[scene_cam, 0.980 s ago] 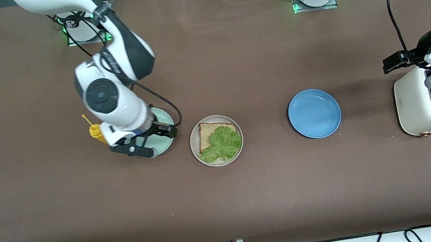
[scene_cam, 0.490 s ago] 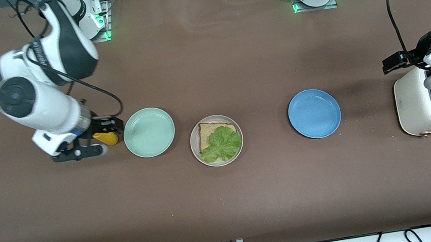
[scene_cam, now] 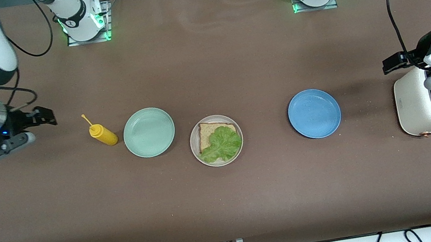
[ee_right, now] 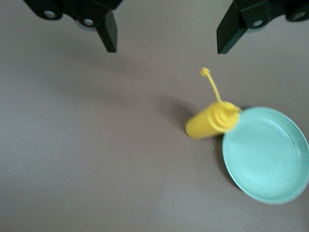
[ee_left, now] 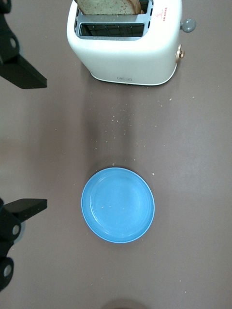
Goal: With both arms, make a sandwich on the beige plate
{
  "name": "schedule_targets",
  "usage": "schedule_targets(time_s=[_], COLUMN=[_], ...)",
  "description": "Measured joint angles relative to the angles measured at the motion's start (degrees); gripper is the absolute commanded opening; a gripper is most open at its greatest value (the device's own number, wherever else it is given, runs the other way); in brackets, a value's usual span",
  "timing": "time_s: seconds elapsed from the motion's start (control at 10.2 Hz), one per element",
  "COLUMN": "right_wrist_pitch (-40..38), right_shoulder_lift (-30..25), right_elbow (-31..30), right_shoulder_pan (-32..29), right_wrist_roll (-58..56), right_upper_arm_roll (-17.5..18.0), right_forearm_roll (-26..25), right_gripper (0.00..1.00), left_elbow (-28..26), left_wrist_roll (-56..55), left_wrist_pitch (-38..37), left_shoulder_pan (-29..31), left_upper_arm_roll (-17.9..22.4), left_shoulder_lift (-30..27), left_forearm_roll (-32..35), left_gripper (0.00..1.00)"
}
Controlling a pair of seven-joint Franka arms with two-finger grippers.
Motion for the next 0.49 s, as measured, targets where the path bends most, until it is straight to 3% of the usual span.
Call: schedule_targets(time_s=[0.2, 0.49], right_wrist_pitch=[3.6, 9.7], right_shoulder_lift=[0.0, 0.5], right_elbow=[-4.0, -11.8], right_shoulder_pan=[0.0, -0.8], right_wrist_roll=[-12.3, -34.8], right_upper_arm_roll=[-4.0, -9.1], right_forearm_roll=[3.4, 15.6], right_gripper=[0.92, 0.92], left_elbow=[0.0, 0.0], left_wrist_roll=[0.0, 0.0], left_wrist_pitch=[0.0, 0.4], left_shoulder_pan=[0.1, 1.1], left_upper_arm_roll=[0.1, 0.2], left_shoulder_lift=[0.0, 0.1], left_forearm_roll=[0.5, 0.5], left_gripper=[1.00, 1.00])
